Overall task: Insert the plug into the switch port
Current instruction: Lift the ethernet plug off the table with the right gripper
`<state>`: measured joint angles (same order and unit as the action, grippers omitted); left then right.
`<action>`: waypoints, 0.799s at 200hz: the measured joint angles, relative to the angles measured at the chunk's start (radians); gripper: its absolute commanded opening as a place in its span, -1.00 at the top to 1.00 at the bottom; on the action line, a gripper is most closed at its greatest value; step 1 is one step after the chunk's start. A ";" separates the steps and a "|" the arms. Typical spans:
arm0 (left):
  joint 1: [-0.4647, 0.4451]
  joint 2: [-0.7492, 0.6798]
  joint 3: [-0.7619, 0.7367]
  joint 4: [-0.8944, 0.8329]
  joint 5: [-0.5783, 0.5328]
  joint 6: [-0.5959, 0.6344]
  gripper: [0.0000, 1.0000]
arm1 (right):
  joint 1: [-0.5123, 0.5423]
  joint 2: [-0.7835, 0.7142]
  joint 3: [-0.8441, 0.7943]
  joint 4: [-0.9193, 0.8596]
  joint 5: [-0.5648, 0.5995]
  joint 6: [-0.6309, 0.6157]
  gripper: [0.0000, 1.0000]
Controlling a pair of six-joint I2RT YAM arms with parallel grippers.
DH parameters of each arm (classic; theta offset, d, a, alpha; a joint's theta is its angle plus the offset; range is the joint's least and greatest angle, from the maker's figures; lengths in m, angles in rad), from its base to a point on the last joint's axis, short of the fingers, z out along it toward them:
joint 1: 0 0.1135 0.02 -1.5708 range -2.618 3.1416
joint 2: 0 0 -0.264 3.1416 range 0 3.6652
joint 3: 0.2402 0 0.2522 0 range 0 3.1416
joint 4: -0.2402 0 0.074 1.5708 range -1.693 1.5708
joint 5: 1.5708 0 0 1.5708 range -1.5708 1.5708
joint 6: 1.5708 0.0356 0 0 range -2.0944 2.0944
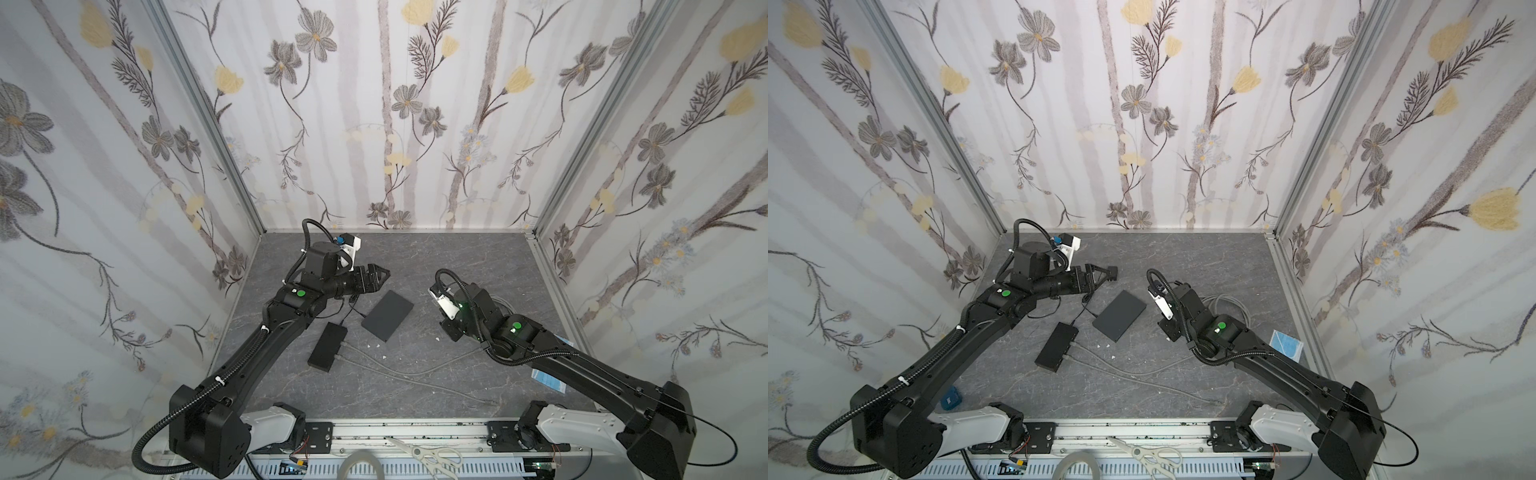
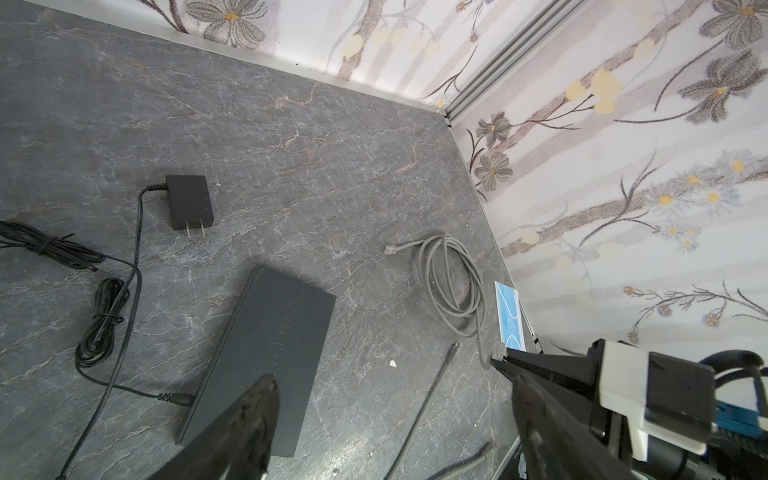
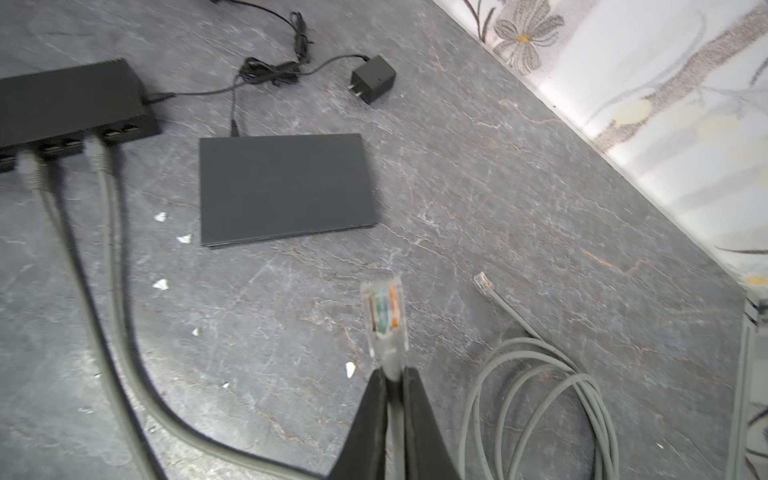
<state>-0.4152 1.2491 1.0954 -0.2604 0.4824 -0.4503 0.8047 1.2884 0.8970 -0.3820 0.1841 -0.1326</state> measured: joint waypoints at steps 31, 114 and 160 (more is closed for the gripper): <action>0.000 -0.013 -0.014 0.035 0.030 0.006 -0.66 | 0.000 -0.061 -0.021 0.026 -0.113 0.000 0.86; -0.018 -0.113 -0.130 0.208 0.221 0.164 -0.33 | -0.001 -0.164 -0.066 0.061 -0.271 -0.011 0.90; -0.103 -0.307 -0.252 0.219 0.397 0.628 -0.23 | -0.001 -0.185 -0.074 0.070 -0.419 -0.035 0.96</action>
<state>-0.5179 0.9424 0.8436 -0.0414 0.8795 0.1780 0.8040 1.1038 0.8234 -0.3122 -0.2348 -0.1673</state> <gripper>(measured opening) 0.600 0.057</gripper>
